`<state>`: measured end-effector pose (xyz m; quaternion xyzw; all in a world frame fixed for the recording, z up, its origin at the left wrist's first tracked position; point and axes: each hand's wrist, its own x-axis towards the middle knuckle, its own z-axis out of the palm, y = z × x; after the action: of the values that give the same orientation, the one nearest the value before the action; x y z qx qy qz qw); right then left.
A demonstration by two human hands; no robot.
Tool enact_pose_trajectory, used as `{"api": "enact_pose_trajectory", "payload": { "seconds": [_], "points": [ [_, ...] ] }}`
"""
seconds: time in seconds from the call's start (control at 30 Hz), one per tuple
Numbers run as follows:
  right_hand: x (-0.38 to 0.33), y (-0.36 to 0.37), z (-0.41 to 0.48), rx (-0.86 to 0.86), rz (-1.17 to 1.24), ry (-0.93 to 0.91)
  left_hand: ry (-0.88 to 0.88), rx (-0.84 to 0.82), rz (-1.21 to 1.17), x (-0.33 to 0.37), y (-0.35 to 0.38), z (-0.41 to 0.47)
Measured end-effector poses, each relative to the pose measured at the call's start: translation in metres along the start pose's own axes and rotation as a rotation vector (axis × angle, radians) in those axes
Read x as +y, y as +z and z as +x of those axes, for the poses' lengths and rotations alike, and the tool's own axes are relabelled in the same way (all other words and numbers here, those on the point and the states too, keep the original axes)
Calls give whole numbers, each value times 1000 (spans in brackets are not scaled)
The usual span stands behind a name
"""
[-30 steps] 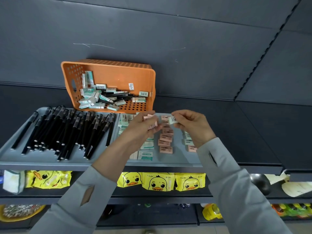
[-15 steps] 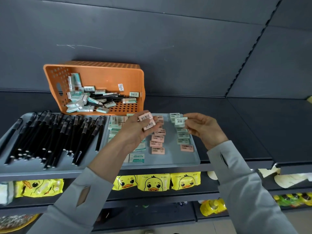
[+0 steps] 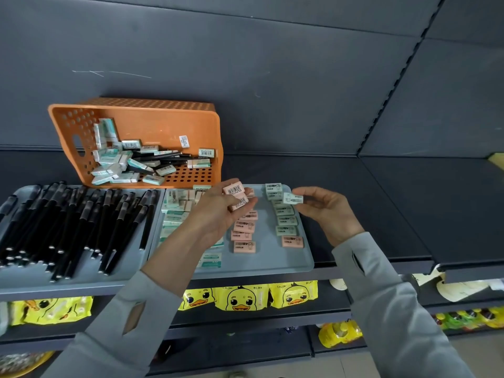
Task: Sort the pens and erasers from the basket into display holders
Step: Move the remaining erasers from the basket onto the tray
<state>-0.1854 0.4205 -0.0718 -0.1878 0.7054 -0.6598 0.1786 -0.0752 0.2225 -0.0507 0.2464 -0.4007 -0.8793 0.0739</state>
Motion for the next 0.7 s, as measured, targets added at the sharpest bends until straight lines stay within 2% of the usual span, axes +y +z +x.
{"api": "enact_pose_trajectory", "payload": {
  "seconds": [0.17,0.23,0.3,0.37,0.43,0.53,0.63,0.7],
  "points": [
    [-3,-1,8,57,-101,-25,16,-37,27,-1,-1,-1],
    [-4,1,13,120,-215,-36,27,-48,60,-1,-3,-1],
    [-5,2,17,208,-502,-112,41,-50,88,-2,-5,-1],
    [-2,6,19,276,-804,-285,43,-45,98,-2,-7,-1],
    [2,12,20,291,-1004,-424,43,-44,98,-2,-8,-1],
    [-1,22,17,111,-1113,-355,55,-45,110,-2,-8,-1],
    [-8,25,14,-127,-1050,-180,65,-46,124,-1,-7,-3],
    [-12,21,15,-193,-1023,-115,47,-45,74,0,-7,-3]
  ]
}}
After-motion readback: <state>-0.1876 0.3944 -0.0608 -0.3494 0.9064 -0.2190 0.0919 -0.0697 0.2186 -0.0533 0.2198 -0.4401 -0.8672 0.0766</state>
